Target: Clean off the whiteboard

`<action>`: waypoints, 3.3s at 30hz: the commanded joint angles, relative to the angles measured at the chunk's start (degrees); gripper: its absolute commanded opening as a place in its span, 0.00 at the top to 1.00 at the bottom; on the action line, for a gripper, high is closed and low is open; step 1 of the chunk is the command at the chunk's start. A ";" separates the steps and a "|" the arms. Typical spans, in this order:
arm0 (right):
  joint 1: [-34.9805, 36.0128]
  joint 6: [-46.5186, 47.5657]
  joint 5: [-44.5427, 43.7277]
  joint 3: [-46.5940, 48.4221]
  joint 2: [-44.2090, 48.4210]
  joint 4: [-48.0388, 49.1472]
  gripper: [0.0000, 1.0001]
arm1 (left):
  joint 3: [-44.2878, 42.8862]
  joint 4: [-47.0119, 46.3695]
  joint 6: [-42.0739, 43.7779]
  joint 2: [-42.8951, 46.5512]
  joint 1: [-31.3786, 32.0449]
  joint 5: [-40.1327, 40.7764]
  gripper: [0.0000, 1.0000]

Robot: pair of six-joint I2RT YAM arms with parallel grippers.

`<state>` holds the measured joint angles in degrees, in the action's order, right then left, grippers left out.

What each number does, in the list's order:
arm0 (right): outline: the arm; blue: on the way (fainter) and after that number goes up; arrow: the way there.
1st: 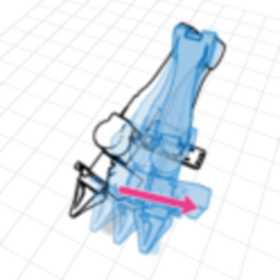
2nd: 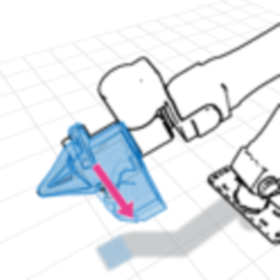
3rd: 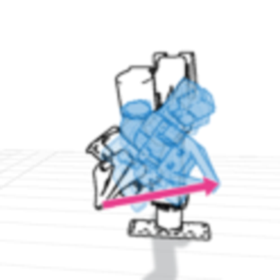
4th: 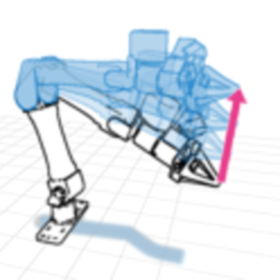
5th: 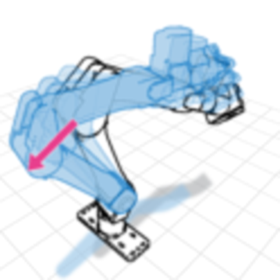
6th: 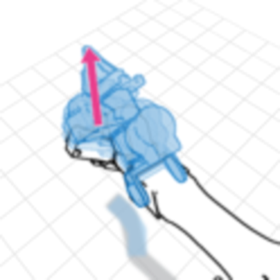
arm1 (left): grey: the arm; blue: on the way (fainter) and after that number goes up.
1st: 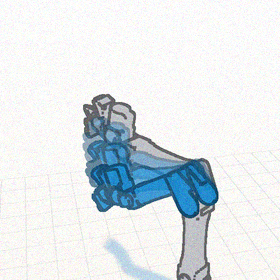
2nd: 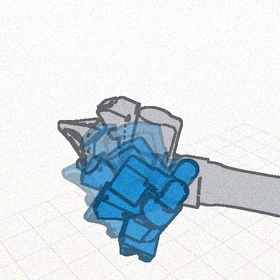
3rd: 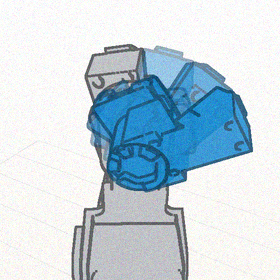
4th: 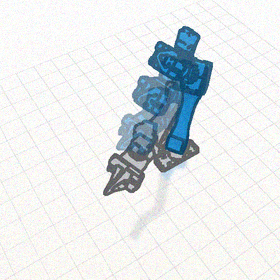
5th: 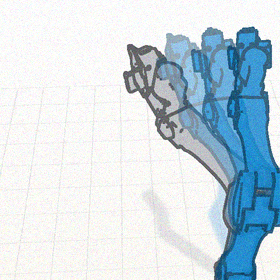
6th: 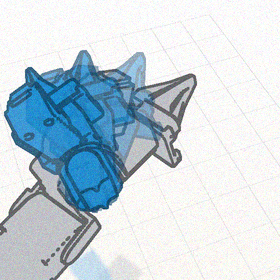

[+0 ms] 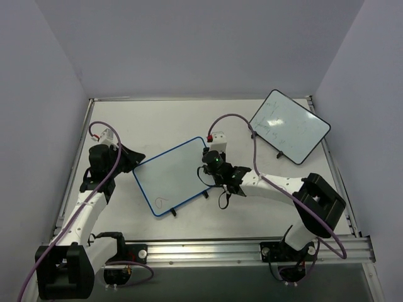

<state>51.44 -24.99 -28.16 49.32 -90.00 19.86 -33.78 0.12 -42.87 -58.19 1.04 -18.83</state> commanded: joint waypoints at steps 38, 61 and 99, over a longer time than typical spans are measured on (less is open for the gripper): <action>7.19 3.55 -0.67 17.84 -11.00 -3.16 1.00 | -0.41 -2.58 0.42 0.45 0.28 -0.59 0.98; 1.20 1.18 0.92 6.49 -2.82 -0.61 1.00 | 1.61 -5.82 -0.28 0.80 1.25 0.81 0.83; 18.43 -0.93 -2.51 4.20 -7.91 4.84 1.00 | 6.62 -49.86 -5.91 -17.56 -4.20 -17.11 0.46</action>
<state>68.75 -25.63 -29.08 51.16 -96.33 23.62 -26.72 -37.45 -46.57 -74.63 -2.72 -29.17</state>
